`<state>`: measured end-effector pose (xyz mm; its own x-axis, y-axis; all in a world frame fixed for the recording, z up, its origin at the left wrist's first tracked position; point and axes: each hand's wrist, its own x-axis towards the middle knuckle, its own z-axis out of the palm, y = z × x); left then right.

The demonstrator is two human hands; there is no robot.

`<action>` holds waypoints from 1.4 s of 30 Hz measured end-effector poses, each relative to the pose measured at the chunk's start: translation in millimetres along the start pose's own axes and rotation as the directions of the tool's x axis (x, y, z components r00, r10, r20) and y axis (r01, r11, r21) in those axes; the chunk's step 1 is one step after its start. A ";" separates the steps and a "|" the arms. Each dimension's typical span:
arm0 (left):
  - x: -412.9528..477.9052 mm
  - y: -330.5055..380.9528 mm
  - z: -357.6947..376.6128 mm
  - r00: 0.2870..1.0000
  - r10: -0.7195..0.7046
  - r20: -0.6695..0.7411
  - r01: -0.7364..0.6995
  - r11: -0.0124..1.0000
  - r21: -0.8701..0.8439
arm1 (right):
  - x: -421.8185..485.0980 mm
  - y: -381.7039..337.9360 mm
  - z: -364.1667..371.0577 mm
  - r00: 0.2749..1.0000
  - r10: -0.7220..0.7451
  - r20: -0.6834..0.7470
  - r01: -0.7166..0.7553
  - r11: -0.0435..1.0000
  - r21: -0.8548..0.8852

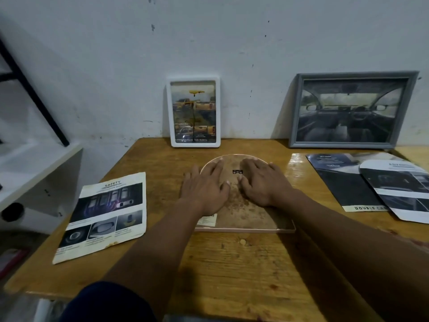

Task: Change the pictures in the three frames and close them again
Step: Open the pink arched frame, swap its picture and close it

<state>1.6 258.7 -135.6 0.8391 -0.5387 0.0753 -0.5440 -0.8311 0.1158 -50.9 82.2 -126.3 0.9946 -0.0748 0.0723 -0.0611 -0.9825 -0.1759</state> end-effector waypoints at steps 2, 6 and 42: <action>2.4 -1.6 -1.3 1.000 -0.001 0.015 0.000 1.000 0.025 | 3.8 -1.7 -6.5 1.000 0.018 -0.005 -0.018 1.000 0.011; 8.0 -0.7 -9.7 0.998 -0.013 0.064 0.011 0.999 0.033 | 8.7 -1.6 -15.5 0.998 0.068 0.002 -0.068 0.997 0.026; 10.3 86.6 -46.6 0.986 -0.051 0.158 0.163 0.480 -0.862 | -53.5 45.1 -145.8 0.789 0.548 -0.277 0.021 0.426 0.904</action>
<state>-36.8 187.6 -78.7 0.8553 -0.5107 -0.0879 -0.1247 -0.3674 0.9217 -119.2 17.0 5.1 0.7278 -0.6452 0.2325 0.0713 -0.2660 -0.9613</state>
